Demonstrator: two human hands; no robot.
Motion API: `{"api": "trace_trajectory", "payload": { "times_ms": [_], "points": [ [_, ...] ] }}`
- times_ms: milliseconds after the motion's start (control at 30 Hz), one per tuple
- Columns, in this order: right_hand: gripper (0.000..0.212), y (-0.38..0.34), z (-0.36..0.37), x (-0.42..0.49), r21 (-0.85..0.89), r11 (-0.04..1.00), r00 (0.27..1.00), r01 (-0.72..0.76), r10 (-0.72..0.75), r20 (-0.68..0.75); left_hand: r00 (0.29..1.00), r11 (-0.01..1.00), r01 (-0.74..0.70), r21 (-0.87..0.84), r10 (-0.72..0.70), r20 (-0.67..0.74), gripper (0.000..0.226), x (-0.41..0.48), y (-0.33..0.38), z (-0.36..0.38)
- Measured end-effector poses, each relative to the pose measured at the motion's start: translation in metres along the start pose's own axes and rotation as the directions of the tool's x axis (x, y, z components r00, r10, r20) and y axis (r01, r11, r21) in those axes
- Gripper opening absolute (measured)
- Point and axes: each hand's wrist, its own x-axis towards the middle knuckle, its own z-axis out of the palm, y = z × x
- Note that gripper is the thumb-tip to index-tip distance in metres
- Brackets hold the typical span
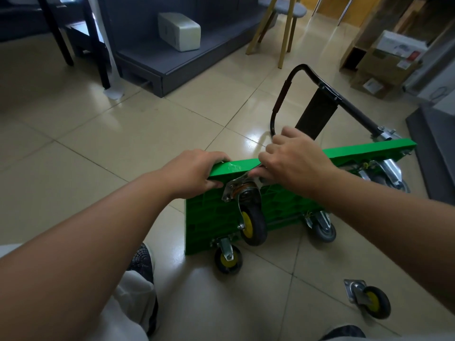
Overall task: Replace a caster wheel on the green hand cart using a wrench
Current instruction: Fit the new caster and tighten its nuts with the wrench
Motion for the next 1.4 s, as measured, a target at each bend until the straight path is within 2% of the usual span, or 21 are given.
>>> {"api": "trace_trajectory", "payload": {
  "times_ms": [67, 167, 233, 433, 567, 733, 833, 933, 1033, 1267, 1400],
  "points": [
    [0.057, 0.004, -0.017, 0.006, -0.102, 0.991, 0.995, 0.081, -0.087, -0.054, 1.0, 1.0, 0.0, 0.001, 0.0, -0.013, 0.054, -0.001, 0.0, 0.0],
    [0.052, 0.001, -0.034, 0.016, -0.222, 0.963, 0.987, 0.15, -0.158, -0.019, 1.0, 1.0, 0.001, 0.0, -0.001, -0.021, 0.053, -0.002, 0.001, 0.0],
    [0.043, -0.002, -0.043, 0.023, -0.284, 0.936, 0.978, 0.208, -0.202, 0.05, 1.0, 1.0, -0.001, 0.002, 0.001, -0.025, 0.053, -0.002, 0.002, 0.0],
    [0.028, -0.022, -0.051, 0.039, -0.306, 0.868, 0.907, 0.392, -0.31, 0.284, 1.0, 1.0, 0.0, 0.009, 0.0, -0.023, 0.05, -0.002, 0.003, -0.001],
    [0.031, -0.025, -0.058, 0.049, -0.326, 0.871, 0.917, 0.369, -0.285, 0.278, 1.0, 1.0, 0.013, -0.008, -0.013, -0.022, 0.038, -0.003, 0.006, -0.003],
    [0.036, -0.016, -0.058, 0.046, -0.278, 0.896, 0.916, 0.345, -0.258, 0.306, 0.999, 1.0, 0.018, 0.002, -0.018, -0.045, 0.05, -0.003, 0.005, -0.001],
    [0.036, -0.023, -0.064, 0.042, -0.28, 0.904, 0.92, 0.324, -0.232, 0.317, 0.999, 1.0, 0.03, 0.001, -0.03, -0.043, 0.048, -0.003, 0.005, 0.0],
    [0.035, -0.04, -0.07, 0.04, -0.328, 0.886, 0.912, 0.328, -0.207, 0.353, 0.999, 0.999, 0.049, -0.004, -0.049, 0.0, 0.032, -0.002, 0.009, -0.001],
    [0.032, -0.047, -0.07, 0.044, -0.371, 0.872, 0.908, 0.318, -0.168, 0.383, 0.997, 0.998, 0.05, -0.023, -0.049, 0.059, 0.04, -0.003, 0.011, -0.005],
    [0.044, -0.007, -0.05, 0.034, -0.176, 0.961, 0.938, 0.214, -0.152, 0.311, 0.999, 1.0, -0.001, -0.018, 0.0, -0.05, 0.053, -0.005, 0.007, 0.002],
    [0.053, -0.003, -0.039, 0.024, -0.203, 0.966, 0.977, 0.159, -0.124, 0.176, 0.996, 1.0, -0.023, 0.018, 0.024, -0.081, 0.053, -0.005, 0.007, 0.004]
  ]
}}
